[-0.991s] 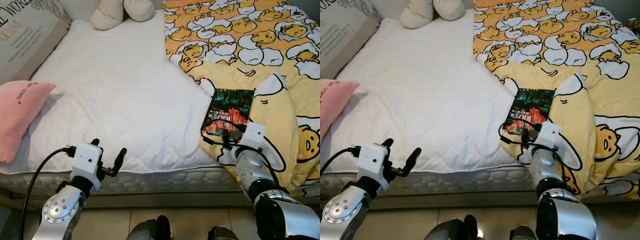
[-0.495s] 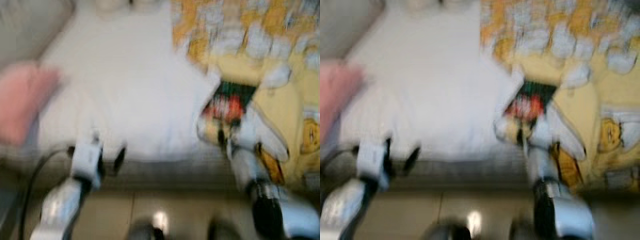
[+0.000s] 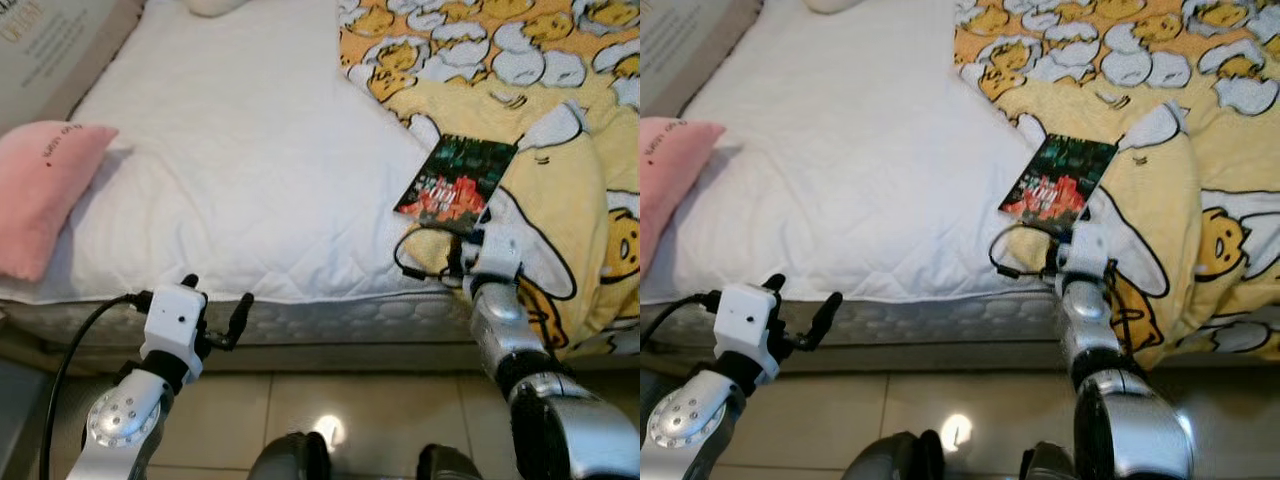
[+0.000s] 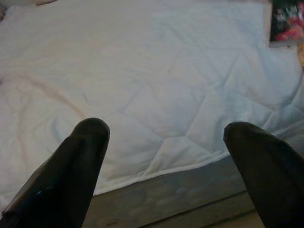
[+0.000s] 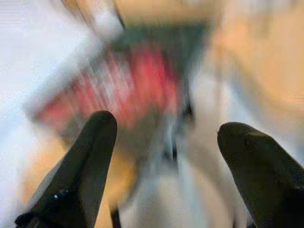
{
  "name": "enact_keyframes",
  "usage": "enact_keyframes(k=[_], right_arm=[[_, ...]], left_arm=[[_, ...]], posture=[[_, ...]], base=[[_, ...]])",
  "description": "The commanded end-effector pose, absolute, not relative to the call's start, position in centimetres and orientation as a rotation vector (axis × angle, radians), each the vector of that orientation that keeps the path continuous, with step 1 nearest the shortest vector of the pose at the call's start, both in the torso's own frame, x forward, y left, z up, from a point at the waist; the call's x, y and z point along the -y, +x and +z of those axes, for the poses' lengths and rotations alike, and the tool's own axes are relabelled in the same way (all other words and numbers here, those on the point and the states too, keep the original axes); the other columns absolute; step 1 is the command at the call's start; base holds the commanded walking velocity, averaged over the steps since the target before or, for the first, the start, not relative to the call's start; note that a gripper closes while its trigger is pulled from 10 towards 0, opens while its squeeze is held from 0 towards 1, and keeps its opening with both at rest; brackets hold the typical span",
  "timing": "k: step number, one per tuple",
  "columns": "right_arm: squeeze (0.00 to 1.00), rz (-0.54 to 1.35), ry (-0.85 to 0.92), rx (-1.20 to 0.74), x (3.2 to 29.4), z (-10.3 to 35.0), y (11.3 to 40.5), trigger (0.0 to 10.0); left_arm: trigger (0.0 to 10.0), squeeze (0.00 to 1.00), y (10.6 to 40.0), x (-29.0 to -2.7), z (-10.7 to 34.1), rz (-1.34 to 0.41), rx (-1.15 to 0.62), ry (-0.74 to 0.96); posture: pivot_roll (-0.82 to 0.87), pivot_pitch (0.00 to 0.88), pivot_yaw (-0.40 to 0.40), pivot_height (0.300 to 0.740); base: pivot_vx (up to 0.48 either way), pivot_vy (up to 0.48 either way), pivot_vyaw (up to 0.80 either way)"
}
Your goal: Clean up the room
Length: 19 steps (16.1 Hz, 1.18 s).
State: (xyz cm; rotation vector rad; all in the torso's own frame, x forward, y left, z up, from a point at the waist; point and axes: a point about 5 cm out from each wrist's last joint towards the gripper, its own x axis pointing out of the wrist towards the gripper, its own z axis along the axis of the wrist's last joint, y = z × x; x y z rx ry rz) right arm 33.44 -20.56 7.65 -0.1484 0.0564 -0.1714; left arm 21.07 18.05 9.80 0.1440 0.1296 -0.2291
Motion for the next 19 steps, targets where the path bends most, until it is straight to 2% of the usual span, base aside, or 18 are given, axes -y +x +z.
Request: enact_keyframes(k=[1, 3, 6, 9, 10, 12, 13, 16, 19], right_arm=[[0.00, -0.090, -0.204, 0.055, 19.2, 8.8, 33.0, 10.0], [0.00, -0.098, -0.197, 0.091, 19.7, 9.4, 30.5, 10.0], [0.00, -0.057, -0.194, 0.068, 19.5, 8.5, 27.9, 10.0], [0.00, -0.020, -0.193, 0.109, 19.0, 9.1, 25.3, 10.0], [0.00, -0.002, -0.185, 0.072, 19.1, 9.0, 23.9, 10.0], [0.00, 0.003, -0.164, 0.046, 19.0, 8.7, 23.8, 10.0], [0.00, 0.027, -0.124, 0.027, 18.6, 8.5, 24.7, 10.0], [0.00, 0.068, 0.014, -0.001, 17.8, 9.2, 27.8, 10.0], [0.00, 0.013, 0.000, -0.013, 18.5, 9.5, 28.8, 10.0]], left_arm=[[10.0, 0.00, 20.8, -18.3, 9.1, -0.195, -0.148, 0.148], [10.0, 0.00, 21.4, -15.9, 8.4, -0.227, -0.139, 0.101], [10.0, 0.00, 22.8, -13.5, 8.6, -0.284, -0.106, 0.039], [10.0, 0.00, 23.0, -15.2, 9.0, -0.195, -0.091, 0.022], [10.0, 0.00, 22.4, -17.8, 9.0, -0.058, -0.089, 0.009], [10.0, 0.00, 22.4, -19.4, 8.5, 0.026, -0.103, -0.018], [10.0, 0.00, 22.8, -20.1, 8.1, 0.085, -0.106, -0.042], [10.0, 0.00, 23.8, -18.8, 8.4, 0.109, -0.080, -0.083], [10.0, 0.00, 24.4, -18.5, 8.3, 0.104, -0.073, -0.080]], posture=[[-0.01, 0.042, 0.129, 0.740], [-0.07, 0.000, 0.088, 0.740], [-0.13, 0.000, 0.068, 0.740], [-0.14, 0.000, 0.081, 0.740], [-0.13, 0.000, 0.082, 0.740], [-0.13, 0.000, 0.085, 0.740], [-0.14, 0.000, 0.088, 0.740], [-0.14, 0.000, 0.087, 0.740], [-0.15, 0.000, 0.085, 0.740]], base=[[0.000, 0.000, 0.00], [0.000, 0.000, 0.00], [0.000, 0.000, 0.00], [0.000, 0.000, 0.00], [0.000, 0.000, 0.00], [0.000, 0.000, 0.00], [0.000, 0.000, 0.00], [0.000, 0.000, 0.00], [0.000, 0.000, 0.00]])
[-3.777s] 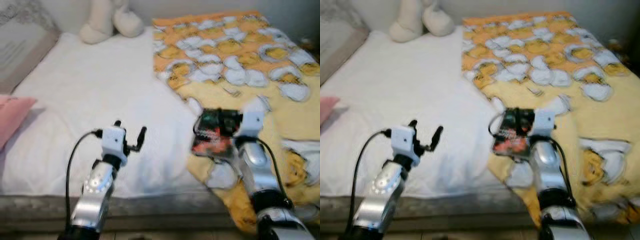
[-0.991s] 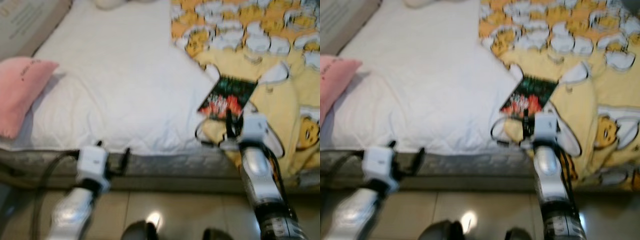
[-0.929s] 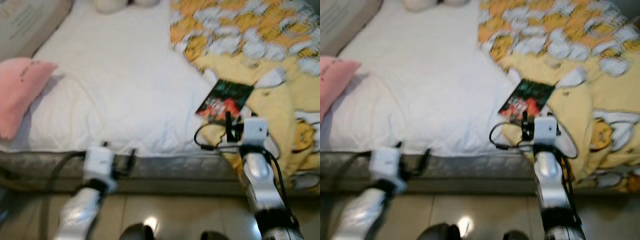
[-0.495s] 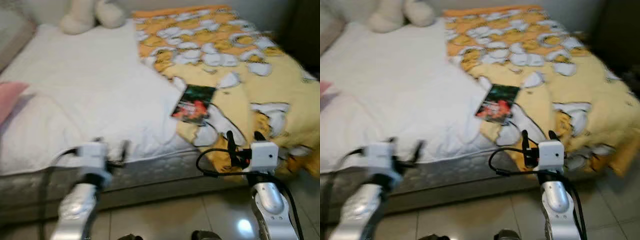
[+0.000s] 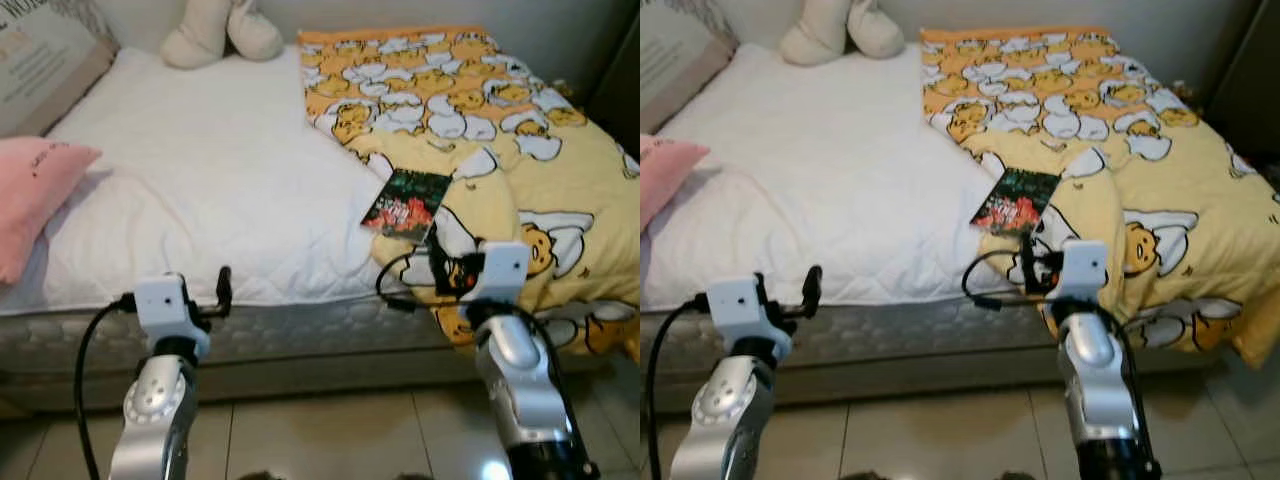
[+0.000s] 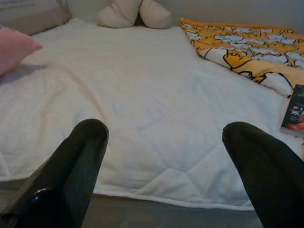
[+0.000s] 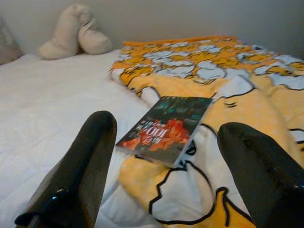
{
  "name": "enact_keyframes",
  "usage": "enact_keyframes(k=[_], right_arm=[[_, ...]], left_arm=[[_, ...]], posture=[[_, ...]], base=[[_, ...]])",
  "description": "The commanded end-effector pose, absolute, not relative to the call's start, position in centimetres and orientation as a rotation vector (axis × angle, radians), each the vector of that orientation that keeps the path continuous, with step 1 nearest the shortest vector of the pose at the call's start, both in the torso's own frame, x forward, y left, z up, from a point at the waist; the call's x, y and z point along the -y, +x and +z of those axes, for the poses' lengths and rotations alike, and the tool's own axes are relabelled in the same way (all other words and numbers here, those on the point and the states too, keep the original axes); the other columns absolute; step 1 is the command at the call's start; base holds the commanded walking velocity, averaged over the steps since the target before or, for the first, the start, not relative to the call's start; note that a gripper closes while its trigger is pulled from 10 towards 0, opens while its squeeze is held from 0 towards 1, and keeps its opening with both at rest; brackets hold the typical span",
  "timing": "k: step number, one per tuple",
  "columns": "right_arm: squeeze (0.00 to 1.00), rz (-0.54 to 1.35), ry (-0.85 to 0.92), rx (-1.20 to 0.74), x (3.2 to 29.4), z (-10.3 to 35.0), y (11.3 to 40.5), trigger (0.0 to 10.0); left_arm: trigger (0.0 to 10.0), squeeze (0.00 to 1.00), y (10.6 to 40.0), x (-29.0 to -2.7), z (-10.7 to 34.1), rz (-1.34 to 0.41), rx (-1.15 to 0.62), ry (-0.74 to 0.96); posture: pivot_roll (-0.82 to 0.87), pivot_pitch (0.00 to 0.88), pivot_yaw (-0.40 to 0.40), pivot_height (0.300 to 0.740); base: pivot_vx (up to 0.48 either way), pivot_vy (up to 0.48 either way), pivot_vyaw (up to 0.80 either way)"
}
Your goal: Clean up the room
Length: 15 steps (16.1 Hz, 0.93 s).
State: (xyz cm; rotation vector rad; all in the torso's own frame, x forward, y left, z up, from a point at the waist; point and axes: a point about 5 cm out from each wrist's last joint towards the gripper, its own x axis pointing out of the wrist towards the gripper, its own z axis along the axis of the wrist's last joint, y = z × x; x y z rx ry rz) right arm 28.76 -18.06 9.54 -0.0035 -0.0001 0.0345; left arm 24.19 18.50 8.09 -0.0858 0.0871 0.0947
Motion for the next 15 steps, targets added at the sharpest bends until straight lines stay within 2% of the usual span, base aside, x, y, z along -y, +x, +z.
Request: enact_keyframes(k=[1, 5, 11, 15], right_arm=[[0.00, 0.014, -0.014, -0.016, 18.6, 9.4, 28.9, 10.0], [0.00, 0.014, -0.009, -0.039, 18.4, 9.0, 29.2, 10.0], [0.00, 0.035, -0.028, -0.033, 18.5, 9.0, 29.0, 10.0], [0.00, 0.135, -0.071, -0.111, 17.5, 8.3, 29.7, 10.0]], left_arm=[[10.0, 0.00, 24.7, -18.5, 8.4, 0.099, -0.066, -0.074], [10.0, 0.00, 26.2, -17.9, 8.9, 0.052, -0.038, -0.039], [10.0, 0.00, 26.4, -17.4, 8.5, 0.027, -0.040, -0.035], [10.0, 0.00, 25.8, -17.4, 7.8, 0.038, -0.051, -0.024]], posture=[[-0.15, 0.000, 0.085, 0.740], [-0.16, 0.000, 0.098, 0.740], [-0.18, 0.000, 0.105, 0.740], [-0.17, 0.000, 0.088, 0.740]], base=[[0.000, -0.472, 0.00], [0.000, -0.460, 0.00], [0.000, -0.458, 0.00], [0.000, 0.000, 0.00]])
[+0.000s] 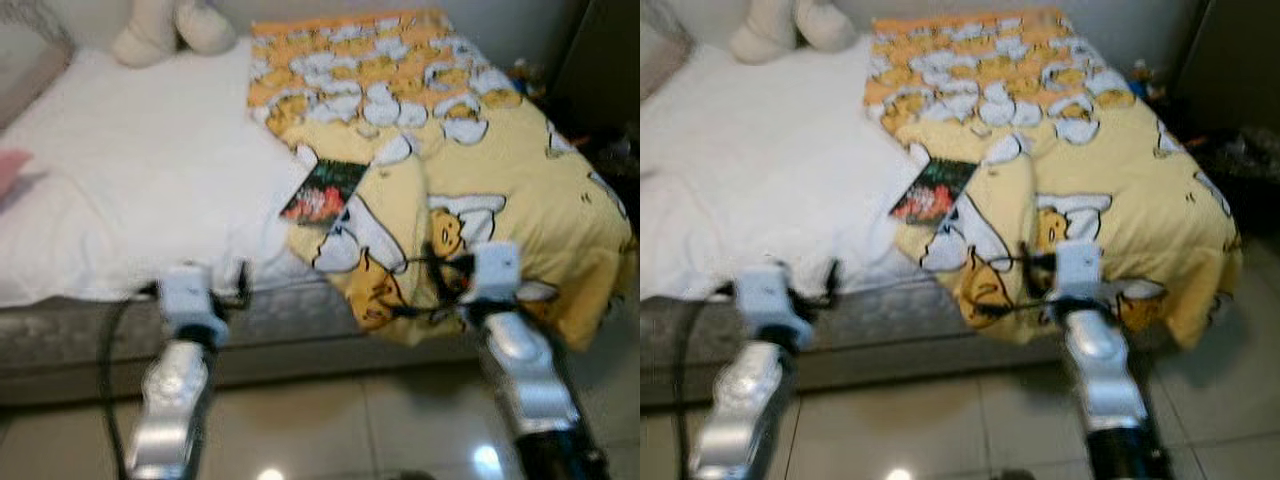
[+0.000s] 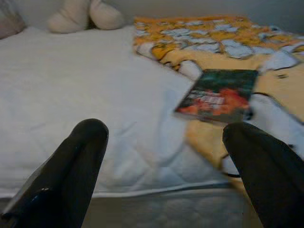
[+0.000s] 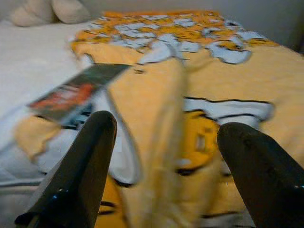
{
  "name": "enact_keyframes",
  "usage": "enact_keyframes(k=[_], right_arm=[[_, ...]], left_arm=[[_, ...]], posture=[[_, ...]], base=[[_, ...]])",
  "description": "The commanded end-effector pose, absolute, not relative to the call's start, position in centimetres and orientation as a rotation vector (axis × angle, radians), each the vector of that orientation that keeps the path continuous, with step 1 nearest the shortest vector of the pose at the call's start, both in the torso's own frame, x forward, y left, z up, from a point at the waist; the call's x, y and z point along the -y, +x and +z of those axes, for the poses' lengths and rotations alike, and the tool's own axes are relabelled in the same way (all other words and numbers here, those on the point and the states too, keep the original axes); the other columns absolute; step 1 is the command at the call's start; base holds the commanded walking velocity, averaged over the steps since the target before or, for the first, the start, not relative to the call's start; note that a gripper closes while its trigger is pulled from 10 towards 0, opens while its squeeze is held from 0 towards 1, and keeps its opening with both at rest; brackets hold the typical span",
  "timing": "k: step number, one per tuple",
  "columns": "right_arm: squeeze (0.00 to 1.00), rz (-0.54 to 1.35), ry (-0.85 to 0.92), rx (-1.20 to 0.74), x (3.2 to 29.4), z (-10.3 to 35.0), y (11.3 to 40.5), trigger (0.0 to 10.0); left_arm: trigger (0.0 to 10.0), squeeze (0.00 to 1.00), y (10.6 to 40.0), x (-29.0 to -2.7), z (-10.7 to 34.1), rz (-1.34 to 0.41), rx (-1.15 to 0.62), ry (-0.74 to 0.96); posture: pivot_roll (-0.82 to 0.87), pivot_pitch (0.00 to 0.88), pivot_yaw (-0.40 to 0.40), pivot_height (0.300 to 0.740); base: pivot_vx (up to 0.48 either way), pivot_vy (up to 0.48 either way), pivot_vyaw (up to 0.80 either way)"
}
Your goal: Clean up the room
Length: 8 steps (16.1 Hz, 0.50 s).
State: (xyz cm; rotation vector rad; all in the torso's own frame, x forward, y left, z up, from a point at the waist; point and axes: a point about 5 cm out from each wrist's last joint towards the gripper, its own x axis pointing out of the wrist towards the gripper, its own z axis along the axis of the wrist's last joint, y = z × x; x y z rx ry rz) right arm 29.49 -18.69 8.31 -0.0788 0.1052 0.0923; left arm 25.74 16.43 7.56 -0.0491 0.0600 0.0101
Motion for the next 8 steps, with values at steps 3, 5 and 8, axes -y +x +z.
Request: enact_keyframes(k=[3, 5, 8], right_arm=[[0.00, 0.122, -0.056, -0.106, 17.8, 8.6, 30.4, 10.0], [0.00, 0.130, -0.067, -0.105, 17.7, 8.5, 30.5, 10.0], [0.00, 0.138, -0.070, -0.103, 17.4, 8.5, 30.8, 10.0]], left_arm=[[10.0, 0.00, 25.8, -17.1, 8.0, 0.032, -0.036, -0.018], [10.0, 0.00, 26.0, -17.0, 8.3, 0.011, -0.023, -0.017], [10.0, 0.00, 26.5, -17.0, 8.9, 0.002, -0.006, -0.003]], posture=[[-0.16, 0.000, 0.087, 0.740], [-0.15, 0.000, 0.089, 0.740], [-0.15, 0.000, 0.095, 0.740]], base=[[0.000, 0.000, 0.00], [0.000, 0.000, 0.00], [0.480, 0.000, 0.00]])
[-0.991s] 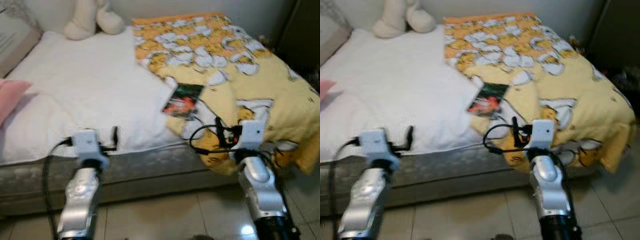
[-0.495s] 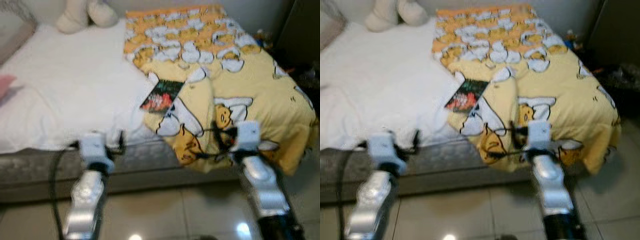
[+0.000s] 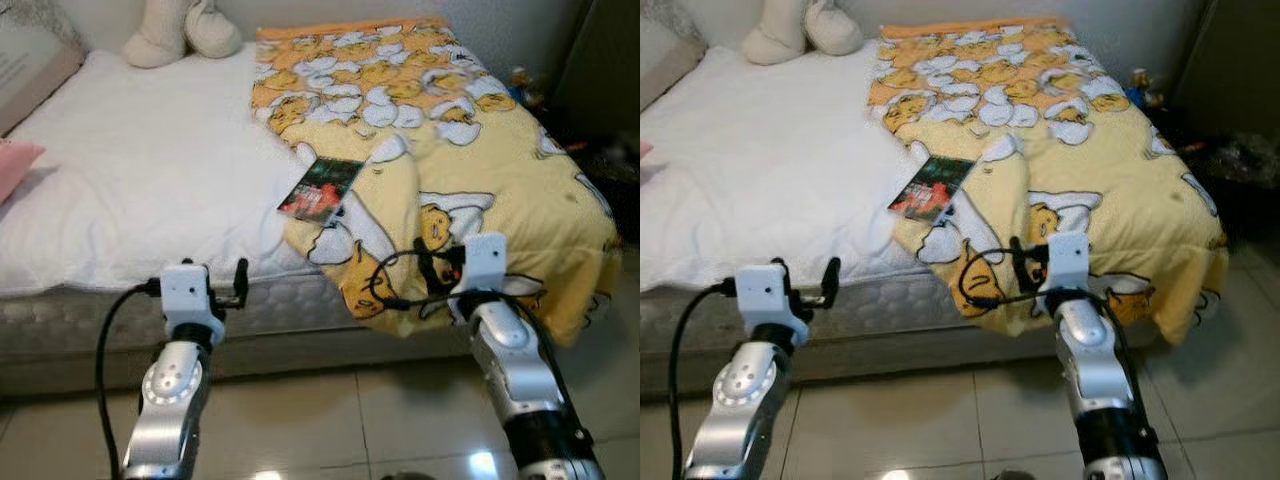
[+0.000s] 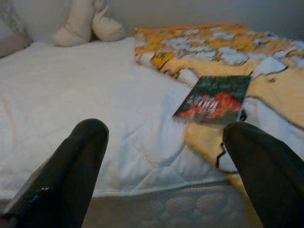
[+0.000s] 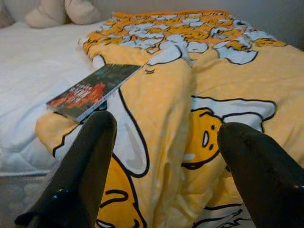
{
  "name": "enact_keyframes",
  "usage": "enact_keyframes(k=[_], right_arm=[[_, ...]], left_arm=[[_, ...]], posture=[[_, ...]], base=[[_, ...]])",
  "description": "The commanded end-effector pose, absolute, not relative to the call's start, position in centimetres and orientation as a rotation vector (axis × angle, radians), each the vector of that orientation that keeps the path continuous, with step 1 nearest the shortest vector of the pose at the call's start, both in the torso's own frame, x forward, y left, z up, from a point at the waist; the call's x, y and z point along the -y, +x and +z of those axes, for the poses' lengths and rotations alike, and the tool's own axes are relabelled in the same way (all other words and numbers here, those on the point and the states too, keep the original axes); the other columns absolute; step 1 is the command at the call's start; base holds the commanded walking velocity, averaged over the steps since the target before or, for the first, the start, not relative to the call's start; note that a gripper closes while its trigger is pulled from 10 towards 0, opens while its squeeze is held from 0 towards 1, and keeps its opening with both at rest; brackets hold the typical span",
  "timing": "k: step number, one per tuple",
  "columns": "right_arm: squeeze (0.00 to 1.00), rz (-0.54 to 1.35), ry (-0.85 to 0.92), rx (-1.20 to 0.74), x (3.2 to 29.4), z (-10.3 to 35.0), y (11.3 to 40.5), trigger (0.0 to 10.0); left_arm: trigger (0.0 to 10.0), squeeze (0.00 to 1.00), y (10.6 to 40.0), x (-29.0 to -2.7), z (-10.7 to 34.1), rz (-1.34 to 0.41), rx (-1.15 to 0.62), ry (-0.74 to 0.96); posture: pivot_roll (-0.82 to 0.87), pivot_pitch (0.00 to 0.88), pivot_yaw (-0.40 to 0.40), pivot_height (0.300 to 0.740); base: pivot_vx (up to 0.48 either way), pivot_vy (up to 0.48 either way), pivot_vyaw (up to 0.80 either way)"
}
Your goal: Clean up the room
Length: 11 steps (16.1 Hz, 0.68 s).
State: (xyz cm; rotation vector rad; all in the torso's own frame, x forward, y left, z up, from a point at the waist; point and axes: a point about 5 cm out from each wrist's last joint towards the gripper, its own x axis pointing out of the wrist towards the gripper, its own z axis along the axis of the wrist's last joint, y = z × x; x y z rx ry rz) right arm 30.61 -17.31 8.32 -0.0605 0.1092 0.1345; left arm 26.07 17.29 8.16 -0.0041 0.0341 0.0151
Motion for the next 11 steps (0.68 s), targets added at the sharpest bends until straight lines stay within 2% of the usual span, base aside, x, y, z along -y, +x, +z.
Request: enact_keyframes(k=[1, 11], right_arm=[[0.00, 0.139, -0.071, -0.103, 17.32, 8.46, 30.83, 10.0], [0.00, 0.139, -0.070, -0.096, 17.05, 8.45, 31.27, 10.0]], left_arm=[[10.0, 0.00, 26.58, -17.05, 8.92, 0.005, -0.004, -0.004], [10.0, 0.00, 26.57, -16.99, 8.92, 0.038, -0.008, -0.046]], posture=[[-0.15, 0.000, 0.095, 0.740], [-0.15, 0.000, 0.098, 0.740]], base=[[0.480, 0.000, 0.00], [0.471, 0.000, 0.00]])
